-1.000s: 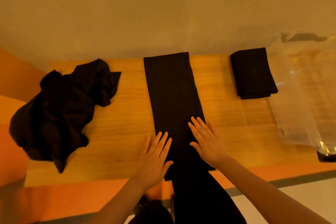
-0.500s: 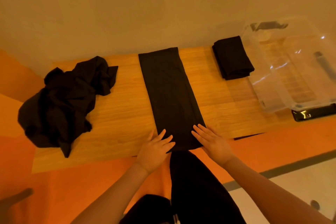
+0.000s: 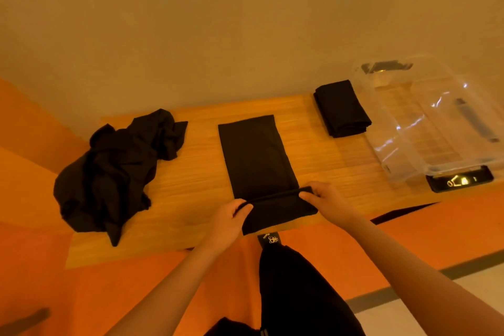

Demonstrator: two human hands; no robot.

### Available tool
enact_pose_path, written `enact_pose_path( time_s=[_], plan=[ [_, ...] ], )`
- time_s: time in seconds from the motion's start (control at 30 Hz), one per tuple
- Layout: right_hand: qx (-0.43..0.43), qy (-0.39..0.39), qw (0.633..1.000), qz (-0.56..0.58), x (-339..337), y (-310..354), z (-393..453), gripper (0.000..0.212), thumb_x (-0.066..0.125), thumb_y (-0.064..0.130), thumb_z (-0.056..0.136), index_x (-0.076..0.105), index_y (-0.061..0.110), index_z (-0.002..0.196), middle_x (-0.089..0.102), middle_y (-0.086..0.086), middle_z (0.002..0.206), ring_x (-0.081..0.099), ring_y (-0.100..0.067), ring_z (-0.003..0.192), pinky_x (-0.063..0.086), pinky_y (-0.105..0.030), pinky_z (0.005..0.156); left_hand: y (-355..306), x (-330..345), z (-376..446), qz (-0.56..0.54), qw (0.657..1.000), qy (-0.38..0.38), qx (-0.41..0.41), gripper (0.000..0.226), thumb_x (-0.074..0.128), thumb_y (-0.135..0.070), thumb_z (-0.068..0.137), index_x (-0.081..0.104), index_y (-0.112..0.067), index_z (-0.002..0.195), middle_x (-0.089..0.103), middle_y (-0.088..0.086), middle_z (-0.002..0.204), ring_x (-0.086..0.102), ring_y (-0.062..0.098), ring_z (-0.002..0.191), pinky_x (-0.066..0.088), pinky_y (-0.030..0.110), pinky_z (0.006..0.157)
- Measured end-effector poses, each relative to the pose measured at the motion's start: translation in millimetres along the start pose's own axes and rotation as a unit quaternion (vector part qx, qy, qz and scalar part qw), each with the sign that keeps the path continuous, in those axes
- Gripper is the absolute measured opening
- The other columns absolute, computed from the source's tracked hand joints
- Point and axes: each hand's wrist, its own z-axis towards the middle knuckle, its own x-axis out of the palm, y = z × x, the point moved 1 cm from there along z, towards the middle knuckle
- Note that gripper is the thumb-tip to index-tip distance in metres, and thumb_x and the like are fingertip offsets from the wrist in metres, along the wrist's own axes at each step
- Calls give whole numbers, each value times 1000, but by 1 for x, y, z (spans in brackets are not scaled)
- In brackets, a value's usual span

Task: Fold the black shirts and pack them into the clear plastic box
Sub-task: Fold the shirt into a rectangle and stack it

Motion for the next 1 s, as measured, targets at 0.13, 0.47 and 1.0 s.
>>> enact_pose_path(
  time_s=[0.13, 0.47, 1.0],
  plan=[
    [25, -6, 998, 51, -1, 14, 24, 20, 44, 18, 98, 60, 9, 90, 59, -1, 74, 58, -2, 60, 43, -12, 53, -15, -14, 15, -58, 996, -60, -28, 15, 49, -23, 95, 62, -19, 100, 63, -6, 95, 59, 4, 90, 48, 17, 76],
    [2, -25, 1000, 7, -25, 60, 151, 20, 47, 24, 96, 59, 16, 110, 62, 3, 98, 60, -9, 92, 45, -15, 69, -41, -61, 115, -76, 982, -162, -58, 33, 51, -26, 94, 62, 5, 93, 62, 26, 89, 59, 36, 80, 45, 37, 66],
    [-17, -30, 987, -160, -17, 17, 230, 46, 63, 25, 87, 51, 16, 132, 50, -2, 127, 53, -20, 109, 47, -34, 96, -2, -61, 204, 118, 975, -181, -57, 34, 61, -22, 88, 59, -16, 121, 52, -4, 100, 51, 10, 84, 40, 19, 77]
  ],
)
